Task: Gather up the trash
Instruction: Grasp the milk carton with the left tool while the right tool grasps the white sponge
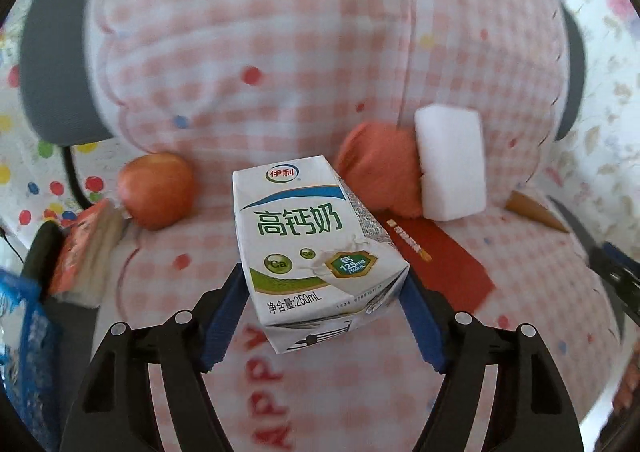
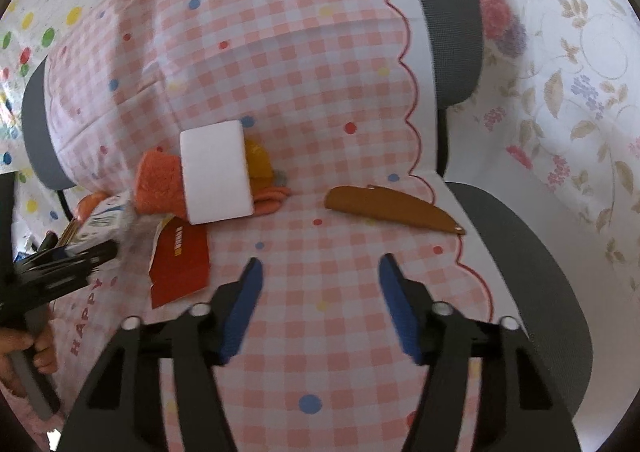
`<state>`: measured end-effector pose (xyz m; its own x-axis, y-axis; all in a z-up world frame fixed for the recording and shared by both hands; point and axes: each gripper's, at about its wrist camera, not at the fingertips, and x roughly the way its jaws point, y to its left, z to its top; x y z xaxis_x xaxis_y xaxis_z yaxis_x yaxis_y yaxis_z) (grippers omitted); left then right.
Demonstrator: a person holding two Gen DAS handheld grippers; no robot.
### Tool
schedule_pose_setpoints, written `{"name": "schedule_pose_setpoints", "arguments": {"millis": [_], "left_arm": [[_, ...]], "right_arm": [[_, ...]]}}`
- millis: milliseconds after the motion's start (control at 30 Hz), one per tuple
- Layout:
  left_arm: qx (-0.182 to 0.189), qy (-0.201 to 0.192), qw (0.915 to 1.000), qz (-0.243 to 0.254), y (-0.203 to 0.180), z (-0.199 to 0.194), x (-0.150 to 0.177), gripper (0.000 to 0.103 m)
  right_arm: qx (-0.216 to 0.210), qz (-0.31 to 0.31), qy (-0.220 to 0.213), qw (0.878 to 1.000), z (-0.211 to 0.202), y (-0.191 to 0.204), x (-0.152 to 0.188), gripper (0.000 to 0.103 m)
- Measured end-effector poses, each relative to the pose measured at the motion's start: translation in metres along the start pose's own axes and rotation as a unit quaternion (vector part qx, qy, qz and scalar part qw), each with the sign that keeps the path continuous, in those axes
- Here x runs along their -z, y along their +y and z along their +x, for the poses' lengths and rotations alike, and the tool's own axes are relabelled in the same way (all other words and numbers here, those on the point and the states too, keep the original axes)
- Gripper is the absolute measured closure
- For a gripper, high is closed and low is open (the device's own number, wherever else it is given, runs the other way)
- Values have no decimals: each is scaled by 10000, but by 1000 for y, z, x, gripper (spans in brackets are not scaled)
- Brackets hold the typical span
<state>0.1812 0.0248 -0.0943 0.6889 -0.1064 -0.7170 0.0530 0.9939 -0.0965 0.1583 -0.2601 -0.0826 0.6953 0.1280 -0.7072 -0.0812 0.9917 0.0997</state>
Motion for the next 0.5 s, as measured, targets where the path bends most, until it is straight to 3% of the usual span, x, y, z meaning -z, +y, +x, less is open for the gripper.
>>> {"name": "schedule_pose_setpoints", "arguments": {"millis": [167, 300, 500], "left_arm": [[93, -354, 9992, -185, 25, -33, 2, 29], [165, -492, 9986, -136, 28, -35, -8, 29], [170, -507, 9985, -117, 26, -23, -16, 28]], "right_arm": [[-242, -167, -25, 9996, 11, 24, -4, 57], [-425, -395, -122, 9982, 29, 47, -16, 30], [-524, -577, -134, 9969, 67, 69, -39, 26]]}}
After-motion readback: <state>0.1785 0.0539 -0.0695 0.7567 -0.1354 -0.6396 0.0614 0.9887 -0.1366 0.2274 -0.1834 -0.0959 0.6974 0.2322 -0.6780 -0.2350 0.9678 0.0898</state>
